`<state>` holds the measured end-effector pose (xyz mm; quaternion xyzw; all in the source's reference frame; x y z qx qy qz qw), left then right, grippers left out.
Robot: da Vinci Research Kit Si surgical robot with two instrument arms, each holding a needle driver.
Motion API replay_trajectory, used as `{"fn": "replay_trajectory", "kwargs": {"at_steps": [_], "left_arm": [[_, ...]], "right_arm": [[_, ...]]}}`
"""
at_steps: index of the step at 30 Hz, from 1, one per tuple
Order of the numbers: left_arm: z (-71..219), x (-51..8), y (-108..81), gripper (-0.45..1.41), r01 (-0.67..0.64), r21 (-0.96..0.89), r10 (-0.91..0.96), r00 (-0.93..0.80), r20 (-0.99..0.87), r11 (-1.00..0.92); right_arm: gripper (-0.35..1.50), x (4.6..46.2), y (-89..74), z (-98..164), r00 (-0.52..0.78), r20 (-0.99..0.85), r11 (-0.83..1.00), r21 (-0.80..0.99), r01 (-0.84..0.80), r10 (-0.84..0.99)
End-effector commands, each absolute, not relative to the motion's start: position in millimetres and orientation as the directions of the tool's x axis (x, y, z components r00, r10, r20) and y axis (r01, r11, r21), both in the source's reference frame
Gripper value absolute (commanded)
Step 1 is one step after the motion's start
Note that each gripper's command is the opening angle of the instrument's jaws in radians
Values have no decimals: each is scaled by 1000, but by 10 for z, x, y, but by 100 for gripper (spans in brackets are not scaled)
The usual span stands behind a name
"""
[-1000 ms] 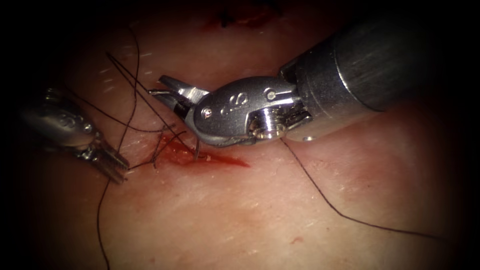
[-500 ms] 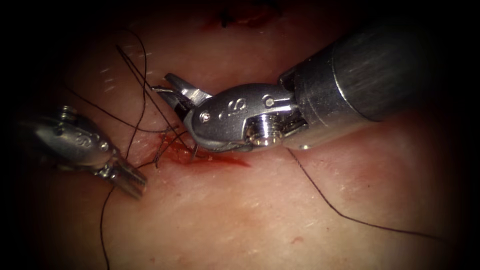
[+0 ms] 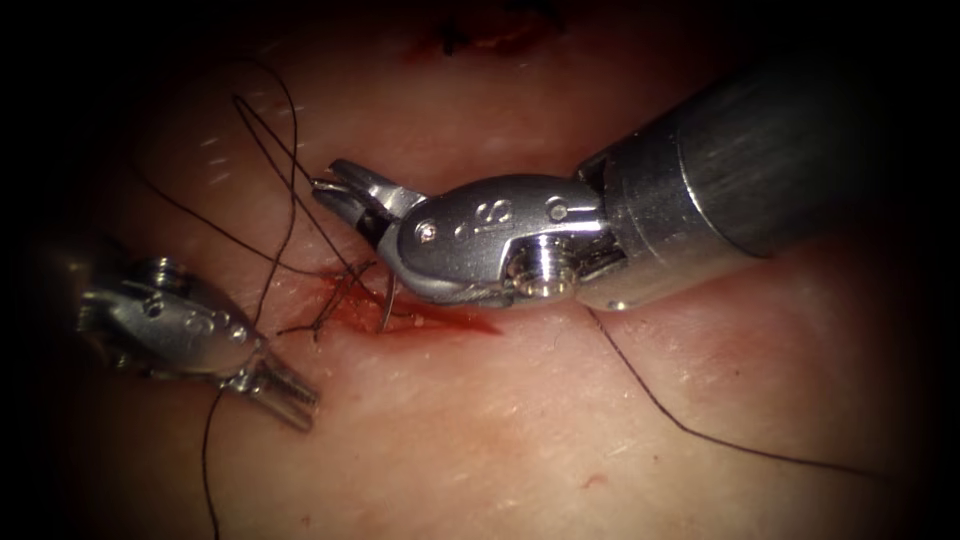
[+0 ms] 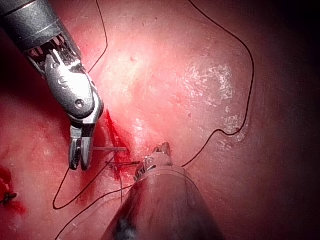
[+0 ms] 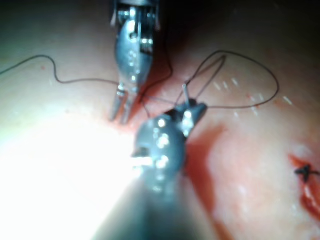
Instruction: Wound Closure
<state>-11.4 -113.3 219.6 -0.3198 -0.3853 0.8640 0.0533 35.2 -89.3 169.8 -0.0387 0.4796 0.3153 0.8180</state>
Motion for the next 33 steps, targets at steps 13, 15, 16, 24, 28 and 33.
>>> {"fn": "replay_trajectory", "kwargs": {"at_steps": [13,15,16,24,28,33], "left_arm": [[2224,-132,-1159,20,172,-694,326,-788,-523,-699],[2223,-130,-1158,20,173,-695,325,-788,-523,-698],[2223,-130,-1158,20,174,-695,325,-787,-523,-698],[2221,-123,-1160,20,179,-695,322,-788,-526,-696],[2221,-120,-1161,20,182,-695,320,-788,-527,-696],[2220,-118,-1164,19,184,-694,318,-788,-528,-697]], "right_arm": [[-35,331,-907,1716,212,-733,678,423,-601,646],[-35,332,-907,1718,205,-730,671,430,-604,652],[-35,332,-907,1719,202,-728,668,434,-605,656],[-35,338,-908,1724,151,-686,618,509,-600,712],[-35,344,-907,1732,147,-652,604,562,-564,744],[-35,342,-892,1741,150,-627,606,621,-497,764]]}}
